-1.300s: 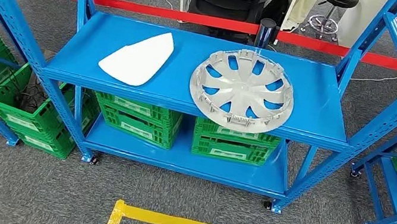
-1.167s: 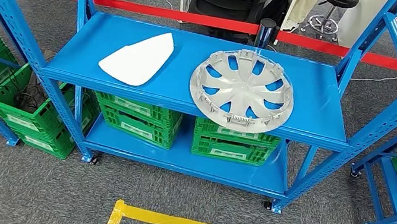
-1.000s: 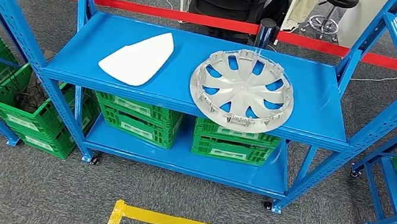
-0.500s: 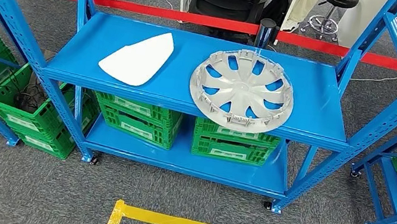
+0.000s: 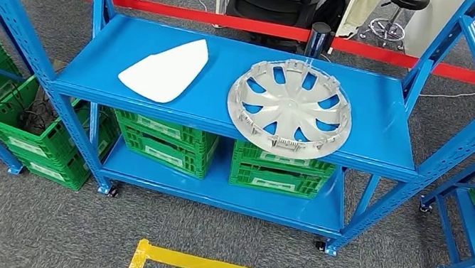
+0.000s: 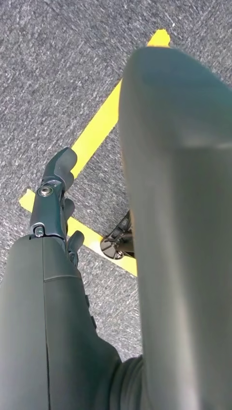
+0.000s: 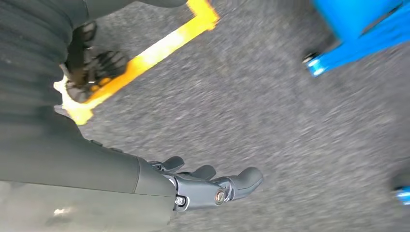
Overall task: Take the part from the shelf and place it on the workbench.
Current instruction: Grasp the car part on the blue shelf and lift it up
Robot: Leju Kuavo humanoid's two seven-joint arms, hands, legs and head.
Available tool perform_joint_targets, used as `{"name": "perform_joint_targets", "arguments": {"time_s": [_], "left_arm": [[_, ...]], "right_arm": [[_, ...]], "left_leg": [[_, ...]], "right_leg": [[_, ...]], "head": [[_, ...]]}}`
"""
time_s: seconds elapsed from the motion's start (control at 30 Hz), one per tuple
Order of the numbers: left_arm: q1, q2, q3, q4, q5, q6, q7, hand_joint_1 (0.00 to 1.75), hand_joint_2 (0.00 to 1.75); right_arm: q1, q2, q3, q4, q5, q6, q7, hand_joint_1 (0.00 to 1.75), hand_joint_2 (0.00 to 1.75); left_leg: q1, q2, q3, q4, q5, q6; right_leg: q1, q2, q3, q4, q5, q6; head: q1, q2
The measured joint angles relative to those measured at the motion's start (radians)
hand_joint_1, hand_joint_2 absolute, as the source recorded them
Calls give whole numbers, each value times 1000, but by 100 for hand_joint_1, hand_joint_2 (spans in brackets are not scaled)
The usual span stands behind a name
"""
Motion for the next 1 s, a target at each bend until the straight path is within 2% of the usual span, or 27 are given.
{"name": "perform_joint_targets", "arguments": {"time_s": [0.27,0.57,1.0], "left_arm": [[-1,0,-21,4,-1,-16,31,0,0],[-4,0,-63,8,-23,-35,77,0,0],[-7,1,-123,14,-46,-72,127,0,0]], "right_arm": [[5,-4,-22,-224,218,-24,65,0,175],[-16,-41,-21,-461,461,-29,166,0,175],[-137,-116,37,-741,773,114,342,0,175]], "left_leg": [[0,0,2,0,0,0],[0,0,0,0,1,0],[0,0,0,0,2,-1]], "right_leg": [[0,0,0,0,1,0],[0,0,0,0,1,0],[0,0,0,0,2,0]], "head": [[0,0],[0,0],[-1,0]]}}
